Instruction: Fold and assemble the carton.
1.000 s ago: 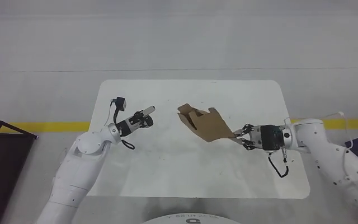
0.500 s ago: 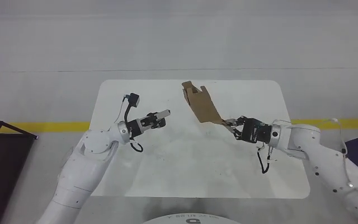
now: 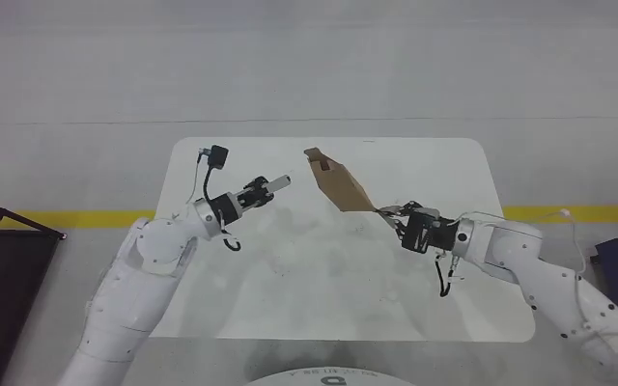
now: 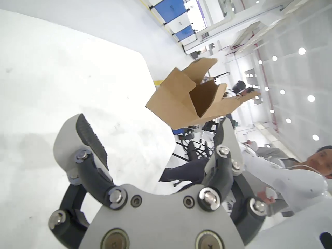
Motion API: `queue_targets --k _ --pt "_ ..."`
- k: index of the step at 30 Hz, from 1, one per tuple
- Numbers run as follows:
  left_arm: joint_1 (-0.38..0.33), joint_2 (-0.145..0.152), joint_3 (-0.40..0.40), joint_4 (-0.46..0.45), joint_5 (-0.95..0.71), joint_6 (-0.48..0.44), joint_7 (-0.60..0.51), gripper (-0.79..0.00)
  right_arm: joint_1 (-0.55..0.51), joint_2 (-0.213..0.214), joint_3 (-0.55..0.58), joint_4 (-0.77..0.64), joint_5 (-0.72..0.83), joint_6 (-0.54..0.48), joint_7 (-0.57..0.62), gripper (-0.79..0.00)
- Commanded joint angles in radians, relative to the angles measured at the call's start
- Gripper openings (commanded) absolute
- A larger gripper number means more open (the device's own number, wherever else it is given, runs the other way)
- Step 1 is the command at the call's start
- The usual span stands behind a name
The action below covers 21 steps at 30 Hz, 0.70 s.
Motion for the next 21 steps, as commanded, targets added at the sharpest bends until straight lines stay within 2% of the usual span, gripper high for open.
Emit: queue_targets --k 1,3,8,15,21 --pt "0.011 0.004 0.004 -0.061 0.161 0.05 0.039 0.0 0.003 -0.007 -0.01 0.003 0.002 0.018 0.026 -0.785" --pt "0.024 0.007 0.02 -0.114 0.309 0.099 0.071 0.0 0.009 -0.016 -0.023 0.004 0.008 0.024 0.058 -0.785" --pt "0.024 0.007 0.02 -0.114 0.309 0.099 0.071 0.0 0.03 -0.038 -0.047 0.011 0.043 0.03 0.093 -0.785" --pt "0.025 0.007 0.023 -0.116 0.311 0.092 0.073 0.0 0.043 -0.054 -0.047 0.032 0.044 -0.005 0.083 -0.785" --pt "0.011 0.022 0.038 -0.187 0.616 0.024 0.031 0.0 0.05 -0.067 -0.054 0.047 0.029 -0.026 0.084 -0.785"
